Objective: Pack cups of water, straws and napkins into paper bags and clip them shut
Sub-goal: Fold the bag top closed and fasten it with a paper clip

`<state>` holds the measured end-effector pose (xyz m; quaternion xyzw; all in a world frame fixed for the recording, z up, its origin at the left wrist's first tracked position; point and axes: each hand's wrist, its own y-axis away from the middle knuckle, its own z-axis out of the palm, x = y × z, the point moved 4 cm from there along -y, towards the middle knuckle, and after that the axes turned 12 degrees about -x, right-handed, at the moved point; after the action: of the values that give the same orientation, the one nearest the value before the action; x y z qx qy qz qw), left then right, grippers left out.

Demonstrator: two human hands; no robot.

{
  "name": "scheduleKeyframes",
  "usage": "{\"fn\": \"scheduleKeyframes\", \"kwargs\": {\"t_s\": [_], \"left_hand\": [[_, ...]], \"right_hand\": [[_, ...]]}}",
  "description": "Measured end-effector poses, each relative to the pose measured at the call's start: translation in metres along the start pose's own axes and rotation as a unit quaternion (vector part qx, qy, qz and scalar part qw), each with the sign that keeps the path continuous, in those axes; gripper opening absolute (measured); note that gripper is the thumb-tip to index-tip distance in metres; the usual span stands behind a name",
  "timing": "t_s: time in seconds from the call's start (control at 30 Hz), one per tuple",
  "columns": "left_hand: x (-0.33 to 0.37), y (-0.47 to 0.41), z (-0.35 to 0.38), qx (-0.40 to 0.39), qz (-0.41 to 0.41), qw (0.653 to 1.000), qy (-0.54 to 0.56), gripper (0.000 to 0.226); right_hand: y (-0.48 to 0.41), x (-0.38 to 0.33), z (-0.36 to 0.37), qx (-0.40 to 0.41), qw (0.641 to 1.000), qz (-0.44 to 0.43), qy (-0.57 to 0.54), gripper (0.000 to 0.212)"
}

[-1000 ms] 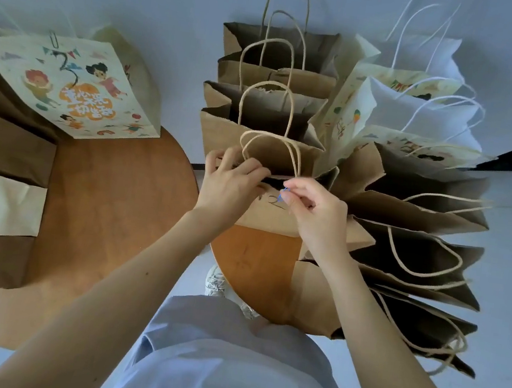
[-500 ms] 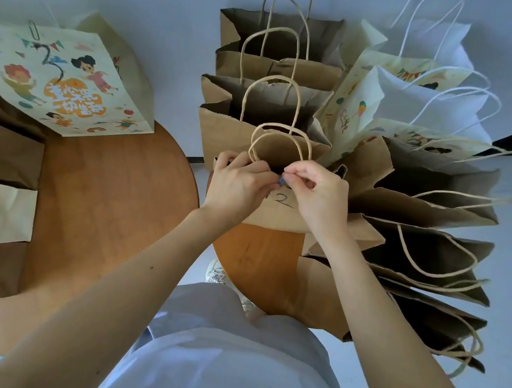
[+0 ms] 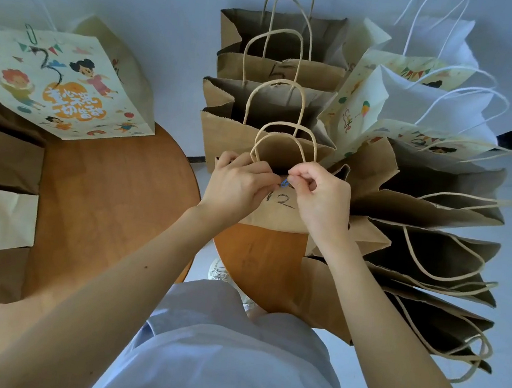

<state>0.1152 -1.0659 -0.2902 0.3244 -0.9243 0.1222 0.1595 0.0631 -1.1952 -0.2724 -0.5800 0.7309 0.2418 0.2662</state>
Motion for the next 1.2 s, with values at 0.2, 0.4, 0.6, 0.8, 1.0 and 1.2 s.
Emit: {"fn": "scheduleKeyframes", "kwargs": {"t_s": [0.2, 0.4, 0.6, 0.8, 1.0, 1.2], "left_hand": [[0.0021, -0.0001, 0.0006, 0.009, 0.004, 1.000, -0.008, 0.022], [0.0085, 0.0029, 0.0040, -0.003, 0.012, 1.000, -0.012, 0.024], [0.0046, 0.0027, 0.0027, 0.001, -0.001, 1.000, -0.010, 0.024], [0.0017, 0.0035, 0.0025, 0.003, -0.001, 1.000, -0.008, 0.023], [0.0023, 0.0020, 0.0020, 0.007, 0.001, 1.000, 0.006, 0.025], [0.0003, 0.0008, 0.0032, 0.008, 0.007, 1.000, 0.007, 0.024]], "right_hand": [[0.0033, -0.0019, 0.0007, 0.047, 0.999, 0.006, 0.006, 0.010], [0.0042, 0.0007, 0.0023, 0.025, 0.999, 0.021, 0.022, 0.012], [0.0025, 0.0004, -0.0039, -0.012, 0.999, 0.034, -0.024, 0.013], [0.0034, -0.0007, -0.0060, -0.050, 0.997, 0.030, -0.049, 0.012], [0.0031, -0.0012, -0.0024, -0.031, 0.999, 0.038, -0.008, 0.012], [0.0065, -0.0043, 0.0028, 0.024, 0.999, 0.037, 0.006, 0.012]]}}
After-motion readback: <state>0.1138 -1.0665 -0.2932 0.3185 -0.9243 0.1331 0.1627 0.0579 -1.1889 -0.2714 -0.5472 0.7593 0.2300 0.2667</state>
